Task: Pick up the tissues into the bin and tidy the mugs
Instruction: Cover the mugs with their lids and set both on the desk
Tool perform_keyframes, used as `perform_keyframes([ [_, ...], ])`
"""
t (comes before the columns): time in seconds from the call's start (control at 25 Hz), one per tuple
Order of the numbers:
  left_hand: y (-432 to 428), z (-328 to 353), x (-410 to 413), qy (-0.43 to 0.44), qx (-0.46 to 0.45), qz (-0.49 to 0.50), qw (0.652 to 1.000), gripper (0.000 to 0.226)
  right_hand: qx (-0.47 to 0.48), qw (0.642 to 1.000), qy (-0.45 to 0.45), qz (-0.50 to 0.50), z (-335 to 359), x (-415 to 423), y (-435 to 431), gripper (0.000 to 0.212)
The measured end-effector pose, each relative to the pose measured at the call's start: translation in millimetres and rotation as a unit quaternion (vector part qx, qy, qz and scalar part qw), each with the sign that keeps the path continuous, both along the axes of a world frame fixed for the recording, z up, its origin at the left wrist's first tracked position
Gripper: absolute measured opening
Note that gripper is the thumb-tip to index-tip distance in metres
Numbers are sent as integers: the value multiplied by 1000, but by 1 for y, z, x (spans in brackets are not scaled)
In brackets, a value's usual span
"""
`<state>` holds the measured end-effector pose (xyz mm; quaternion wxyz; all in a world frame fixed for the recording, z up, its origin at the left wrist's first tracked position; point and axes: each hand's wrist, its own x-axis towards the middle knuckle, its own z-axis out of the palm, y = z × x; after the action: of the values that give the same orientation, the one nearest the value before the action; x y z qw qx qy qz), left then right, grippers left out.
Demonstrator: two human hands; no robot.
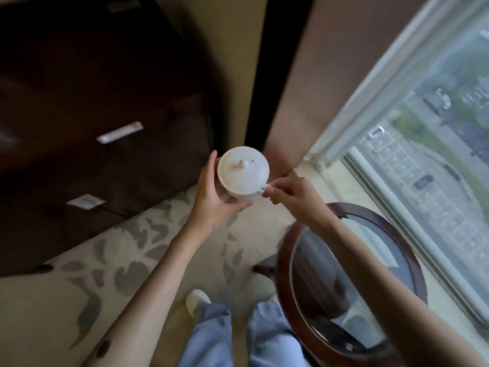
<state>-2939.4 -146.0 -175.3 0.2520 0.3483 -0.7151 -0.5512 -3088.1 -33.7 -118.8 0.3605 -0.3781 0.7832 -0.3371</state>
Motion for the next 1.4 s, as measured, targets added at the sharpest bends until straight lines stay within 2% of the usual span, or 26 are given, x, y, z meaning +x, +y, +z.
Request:
perform_keyframes([
  [0.08,-38,13,53,-25,14,9,1000,110,-17,1000,-13,11,9,29,-41,19],
  [0.16,-74,25,106,-40,10,36,999,99,-29,999,-30,22,18,56,-81,20],
  [0.36,-147,47,220,-48,-3,211,976,28,-58,995,-53,67,36,110,-181,18],
  [0.44,-172,52,252,-45,-6,291,956,17,-66,992,-59,88,43,128,-220,19],
  [0.56,-213,53,284,-45,0,380,924,16,-72,989,-59,118,44,155,-279,18],
  [0.72,-276,48,307,-69,4,447,892,16,-63,984,-73,152,35,183,-360,18],
  [0.96,-372,31,313,-184,23,512,839,30,-23,980,-64,189,21,190,-469,17],
  [1.16,-412,13,319,-243,93,479,838,35,6,978,-57,202,13,191,-522,19],
  [1.4,-413,7,323,-145,184,461,856,27,32,983,-74,166,0,203,-539,21],
])
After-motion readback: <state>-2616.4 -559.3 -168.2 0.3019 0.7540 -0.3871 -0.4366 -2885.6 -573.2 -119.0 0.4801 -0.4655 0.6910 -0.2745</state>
